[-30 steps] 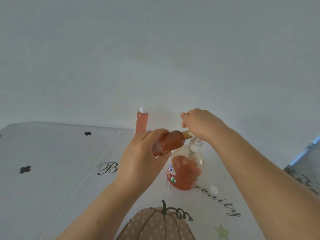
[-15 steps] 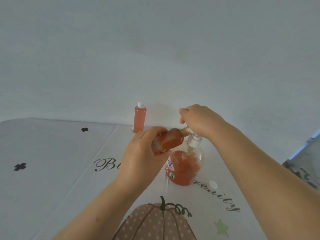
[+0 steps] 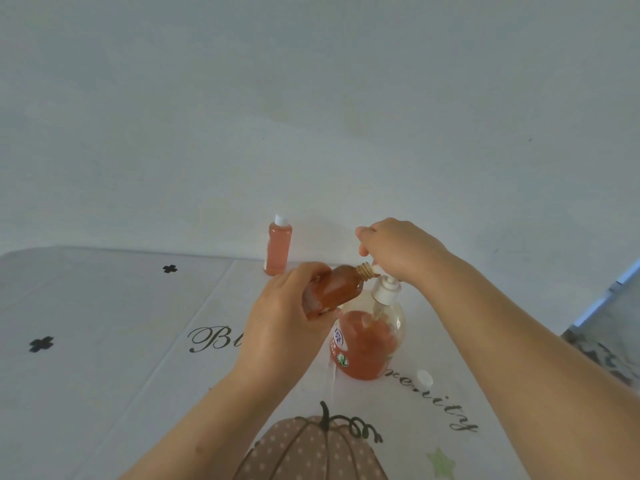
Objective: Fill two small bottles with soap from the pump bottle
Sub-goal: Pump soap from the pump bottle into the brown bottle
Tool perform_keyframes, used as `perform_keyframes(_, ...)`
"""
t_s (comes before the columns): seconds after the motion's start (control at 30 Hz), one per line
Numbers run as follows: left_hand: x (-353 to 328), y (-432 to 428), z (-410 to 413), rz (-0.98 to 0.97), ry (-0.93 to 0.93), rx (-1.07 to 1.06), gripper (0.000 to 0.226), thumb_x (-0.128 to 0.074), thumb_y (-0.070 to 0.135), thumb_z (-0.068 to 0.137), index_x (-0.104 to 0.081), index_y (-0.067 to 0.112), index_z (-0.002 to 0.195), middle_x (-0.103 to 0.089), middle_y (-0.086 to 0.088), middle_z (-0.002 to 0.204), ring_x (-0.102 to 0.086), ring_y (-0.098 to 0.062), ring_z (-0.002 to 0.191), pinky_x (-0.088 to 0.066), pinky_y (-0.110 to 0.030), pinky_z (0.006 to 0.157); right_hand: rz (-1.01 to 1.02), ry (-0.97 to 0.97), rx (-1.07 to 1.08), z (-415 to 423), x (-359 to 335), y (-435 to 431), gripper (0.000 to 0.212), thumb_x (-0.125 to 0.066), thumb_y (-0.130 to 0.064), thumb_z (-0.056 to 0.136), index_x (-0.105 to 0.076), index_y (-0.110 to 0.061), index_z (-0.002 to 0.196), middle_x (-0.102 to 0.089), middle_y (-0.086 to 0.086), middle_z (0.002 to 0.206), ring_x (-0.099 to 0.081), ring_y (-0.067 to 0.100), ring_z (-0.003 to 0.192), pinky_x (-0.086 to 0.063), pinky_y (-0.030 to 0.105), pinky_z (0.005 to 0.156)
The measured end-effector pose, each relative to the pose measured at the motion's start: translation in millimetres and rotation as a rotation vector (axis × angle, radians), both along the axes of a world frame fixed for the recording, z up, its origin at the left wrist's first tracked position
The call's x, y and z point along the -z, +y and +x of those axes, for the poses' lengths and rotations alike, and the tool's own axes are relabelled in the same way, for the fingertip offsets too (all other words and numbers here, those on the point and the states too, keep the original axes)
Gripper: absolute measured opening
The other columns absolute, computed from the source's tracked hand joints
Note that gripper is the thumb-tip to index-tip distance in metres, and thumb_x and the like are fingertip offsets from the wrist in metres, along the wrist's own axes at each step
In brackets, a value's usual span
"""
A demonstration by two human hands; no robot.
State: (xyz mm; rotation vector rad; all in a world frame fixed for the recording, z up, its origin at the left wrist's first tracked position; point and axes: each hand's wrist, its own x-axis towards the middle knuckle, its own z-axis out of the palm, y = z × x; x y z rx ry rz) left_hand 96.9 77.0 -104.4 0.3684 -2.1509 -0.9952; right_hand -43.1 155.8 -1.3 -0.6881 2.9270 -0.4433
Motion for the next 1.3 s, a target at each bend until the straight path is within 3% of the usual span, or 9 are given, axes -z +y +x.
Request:
perform_keyframes(0.27, 0, 0, 1, -0.075, 0.017, -0.035, 0.046, -0.084, 0.022, 0.073, -0.061, 0.034, 0.111, -0.051, 0.033, 0.092, -0.05, 0.003, 0.086, -0.036, -0.003, 0.073, 0.008, -0.004, -0.001, -1, 2, -1, 0.042, -0.034, -0.033, 0.1, -0.07, -0.012, 0.103, -0.072, 0.007, 0.099, -0.068, 0.027, 0.093, -0.049, 0.037, 0.086)
perform_keyframes(0.57, 4, -3, -2, -0.055, 0.014, -0.028, 0.045, -0.084, 0.02, 0.071, -0.063, 0.032, 0.109, -0.053, 0.032, 0.09, -0.05, 0.002, 0.088, -0.036, -0.003, 0.075, 0.038, 0.04, -0.016, -1, 10, -3, 0.042, -0.03, -0.032, 0.102, -0.068, -0.014, 0.104, -0.068, 0.006, 0.097, -0.062, 0.026, 0.09, -0.04, 0.034, 0.071)
perform_keyframes(0.7, 2, -1, 0, -0.025, -0.009, -0.007, 0.045, -0.084, 0.021, 0.073, -0.062, 0.033, 0.11, -0.056, 0.027, 0.09, -0.054, 0.0, 0.089, -0.038, -0.005, 0.072, 0.05, 0.035, -0.03, 2, 8, 1, 0.042, -0.027, -0.027, 0.103, -0.066, -0.013, 0.107, -0.067, 0.007, 0.103, -0.062, 0.026, 0.092, -0.043, 0.034, 0.073)
perform_keyframes(0.83, 0, -1, 0, -0.001, 0.006, 0.012, 0.044, -0.083, 0.02, 0.074, -0.062, 0.033, 0.111, -0.056, 0.03, 0.091, -0.053, 0.007, 0.093, -0.038, -0.004, 0.073, 0.008, 0.052, -0.015, 6, 5, 4, 0.035, -0.028, -0.015, 0.104, -0.059, -0.014, 0.121, -0.064, 0.008, 0.108, -0.063, 0.029, 0.099, -0.051, 0.039, 0.089)
perform_keyframes(0.9, 0, -1, 0, 0.01, 0.009, 0.02, 0.044, -0.083, 0.02, 0.074, -0.062, 0.033, 0.11, -0.058, 0.029, 0.091, -0.054, 0.008, 0.094, -0.039, -0.004, 0.073, 0.004, 0.077, -0.032, 5, 2, 5, 0.038, -0.027, -0.022, 0.105, -0.061, -0.013, 0.118, -0.067, 0.008, 0.103, -0.065, 0.028, 0.095, -0.051, 0.037, 0.087)
perform_keyframes(1.0, -1, 0, 1, 0.01, 0.021, 0.025, 0.043, -0.083, 0.019, 0.074, -0.062, 0.034, 0.109, -0.059, 0.028, 0.091, -0.054, 0.007, 0.094, -0.04, -0.005, 0.073, -0.048, 0.083, -0.026, 2, 1, 6, 0.049, -0.024, -0.034, 0.105, -0.067, -0.012, 0.106, -0.072, 0.008, 0.096, -0.066, 0.026, 0.09, -0.048, 0.036, 0.08)
perform_keyframes(1.1, -3, 0, 1, 0.019, 0.019, 0.027, 0.043, -0.083, 0.02, 0.074, -0.062, 0.033, 0.11, -0.058, 0.027, 0.089, -0.056, 0.002, 0.091, -0.04, -0.008, 0.073, -0.154, 0.04, -0.028, -1, 1, 7, 0.047, -0.029, -0.035, 0.104, -0.069, -0.011, 0.102, -0.074, 0.007, 0.092, -0.067, 0.025, 0.088, -0.051, 0.036, 0.084)
perform_keyframes(1.2, -5, -1, 2, 0.022, 0.012, 0.033, 0.042, -0.082, 0.022, 0.076, -0.061, 0.033, 0.111, -0.057, 0.027, 0.089, -0.056, 0.002, 0.091, -0.042, -0.011, 0.075, -0.366, -0.074, 0.0, -4, 1, 11, 0.04, -0.037, -0.035, 0.103, -0.071, -0.014, 0.095, -0.074, -0.001, 0.076, -0.065, 0.02, 0.075, -0.047, 0.03, 0.07)
perform_keyframes(1.3, -7, -1, 3, 0.056, 0.001, 0.038, 0.041, -0.081, 0.022, 0.077, -0.06, 0.034, 0.111, -0.06, 0.025, 0.09, -0.057, -0.001, 0.091, -0.044, -0.014, 0.075, -0.543, -0.175, 0.025, -5, 0, 17, 0.038, -0.043, -0.032, 0.102, -0.073, -0.01, 0.096, -0.074, 0.001, 0.075, -0.065, 0.02, 0.069, -0.045, 0.027, 0.061)
